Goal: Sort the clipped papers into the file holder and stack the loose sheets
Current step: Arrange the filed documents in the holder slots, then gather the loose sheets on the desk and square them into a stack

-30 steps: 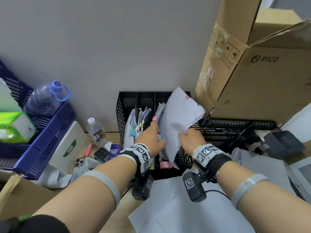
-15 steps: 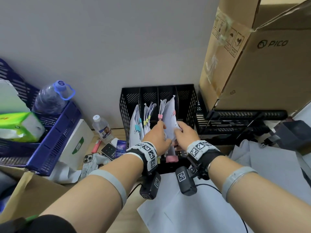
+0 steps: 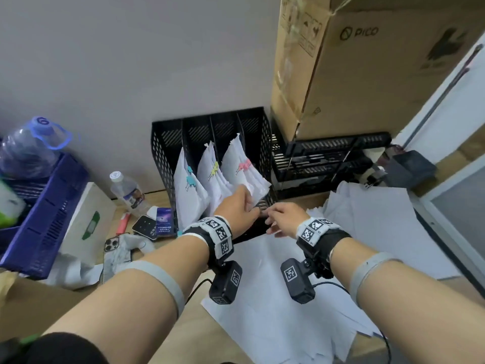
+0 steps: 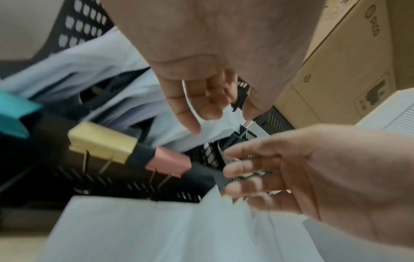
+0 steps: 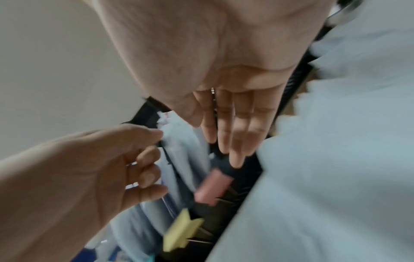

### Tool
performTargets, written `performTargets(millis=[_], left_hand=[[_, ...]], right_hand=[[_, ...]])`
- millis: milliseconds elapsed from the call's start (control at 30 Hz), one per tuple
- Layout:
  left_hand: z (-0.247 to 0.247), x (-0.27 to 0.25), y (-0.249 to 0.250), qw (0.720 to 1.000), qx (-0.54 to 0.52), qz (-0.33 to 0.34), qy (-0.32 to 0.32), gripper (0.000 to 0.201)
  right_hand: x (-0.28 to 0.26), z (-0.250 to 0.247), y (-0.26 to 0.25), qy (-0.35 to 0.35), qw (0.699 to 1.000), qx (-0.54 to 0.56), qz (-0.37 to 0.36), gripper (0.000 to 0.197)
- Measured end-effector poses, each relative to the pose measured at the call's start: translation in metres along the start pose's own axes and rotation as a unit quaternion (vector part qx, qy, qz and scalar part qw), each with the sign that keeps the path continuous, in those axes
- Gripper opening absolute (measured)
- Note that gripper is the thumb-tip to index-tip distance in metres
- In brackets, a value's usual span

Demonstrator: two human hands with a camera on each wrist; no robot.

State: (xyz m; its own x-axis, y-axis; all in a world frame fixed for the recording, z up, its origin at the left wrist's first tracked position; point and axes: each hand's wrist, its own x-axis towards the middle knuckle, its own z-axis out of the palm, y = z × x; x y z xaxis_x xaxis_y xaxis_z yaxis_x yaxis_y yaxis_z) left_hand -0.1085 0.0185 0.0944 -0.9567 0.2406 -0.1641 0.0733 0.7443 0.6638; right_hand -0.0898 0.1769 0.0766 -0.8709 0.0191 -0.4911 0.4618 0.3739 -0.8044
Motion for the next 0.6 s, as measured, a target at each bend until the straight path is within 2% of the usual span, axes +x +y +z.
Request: performTargets(millis=[33, 133, 300, 467, 600], left_hand=[[0.010, -0.002, 0.002, 1.000, 0.002, 0.005, -0.030, 0.016], [0.051, -0.008, 0.004, 0.993, 0.014, 0.003, -0.117, 0.022], [0.123, -0.023, 0.010, 0.971, 0.026, -0.010, -0.239, 0.009], [0.168, -0.024, 0.033, 0.961, 0.039, -0.018, -0.274, 0.008], [0.194, -0.006, 0.051, 0.962, 0.062, -0.037, -0.264, 0.031]], right_hand=[[-0.009, -0.006, 0.013, -0.004, 1.000, -0.007, 0.025, 0.020], [-0.039, -0.026, 0.062, -0.006, 0.995, -0.017, 0.094, 0.017], [-0.094, -0.064, 0.141, 0.051, 0.981, -0.021, 0.188, 0.018], [-0.120, -0.112, 0.199, 0.104, 0.966, -0.032, 0.233, 0.021], [-0.110, -0.155, 0.231, 0.132, 0.957, -0.123, 0.229, 0.030]])
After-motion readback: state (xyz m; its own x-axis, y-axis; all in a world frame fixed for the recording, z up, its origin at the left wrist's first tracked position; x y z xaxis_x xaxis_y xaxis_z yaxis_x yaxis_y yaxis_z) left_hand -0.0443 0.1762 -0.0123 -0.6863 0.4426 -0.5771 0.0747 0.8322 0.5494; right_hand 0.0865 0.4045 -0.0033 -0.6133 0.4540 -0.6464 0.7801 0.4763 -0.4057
